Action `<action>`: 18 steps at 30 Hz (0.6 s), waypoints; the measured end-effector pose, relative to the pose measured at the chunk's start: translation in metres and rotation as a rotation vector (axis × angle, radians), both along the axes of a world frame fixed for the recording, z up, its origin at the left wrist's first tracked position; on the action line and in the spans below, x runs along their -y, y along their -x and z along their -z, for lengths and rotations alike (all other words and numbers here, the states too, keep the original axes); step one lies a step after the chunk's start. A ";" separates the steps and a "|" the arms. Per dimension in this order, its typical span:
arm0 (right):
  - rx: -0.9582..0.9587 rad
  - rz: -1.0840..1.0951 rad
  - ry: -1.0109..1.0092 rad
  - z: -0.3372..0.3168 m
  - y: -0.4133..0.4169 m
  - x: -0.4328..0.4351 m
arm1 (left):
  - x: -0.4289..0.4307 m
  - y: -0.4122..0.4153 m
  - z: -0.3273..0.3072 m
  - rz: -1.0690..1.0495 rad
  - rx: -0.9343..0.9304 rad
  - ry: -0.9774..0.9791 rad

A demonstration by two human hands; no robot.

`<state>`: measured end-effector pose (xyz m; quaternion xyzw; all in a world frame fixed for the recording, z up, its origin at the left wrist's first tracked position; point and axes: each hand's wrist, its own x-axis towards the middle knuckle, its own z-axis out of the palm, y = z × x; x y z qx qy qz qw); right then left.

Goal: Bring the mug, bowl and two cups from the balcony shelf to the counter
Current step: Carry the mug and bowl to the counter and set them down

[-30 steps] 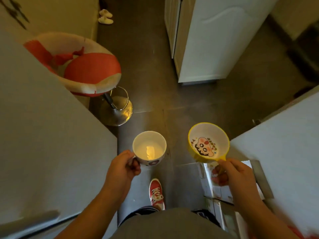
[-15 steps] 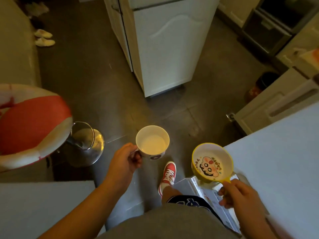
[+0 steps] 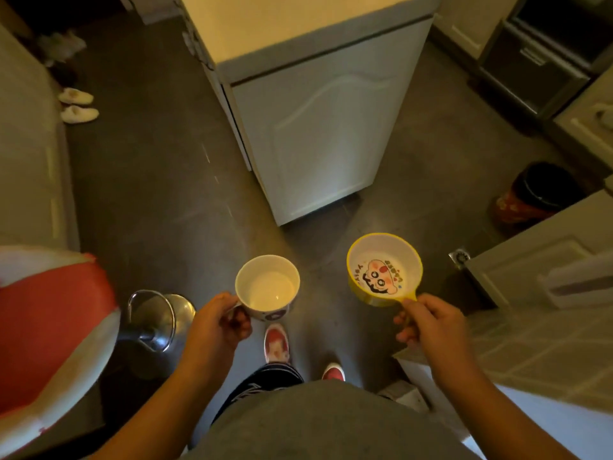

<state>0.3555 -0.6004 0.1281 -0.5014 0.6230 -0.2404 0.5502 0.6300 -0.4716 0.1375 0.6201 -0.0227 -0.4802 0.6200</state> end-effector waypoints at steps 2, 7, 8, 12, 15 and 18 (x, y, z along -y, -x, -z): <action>0.003 0.023 0.003 0.003 -0.019 0.030 | 0.028 -0.017 0.005 0.026 -0.003 -0.011; -0.025 0.088 0.019 0.006 -0.059 0.102 | 0.125 -0.064 0.014 0.131 0.049 -0.040; -0.037 0.115 0.020 0.006 -0.063 0.114 | 0.147 -0.073 0.015 0.162 0.060 -0.041; -0.072 0.269 -0.014 -0.001 -0.063 0.151 | 0.237 -0.098 0.011 0.313 0.071 -0.022; -0.097 0.418 -0.039 -0.005 -0.049 0.168 | 0.310 -0.096 0.007 0.454 0.063 -0.003; -0.089 0.585 -0.072 -0.006 -0.025 0.179 | 0.379 -0.071 0.006 0.572 0.031 0.014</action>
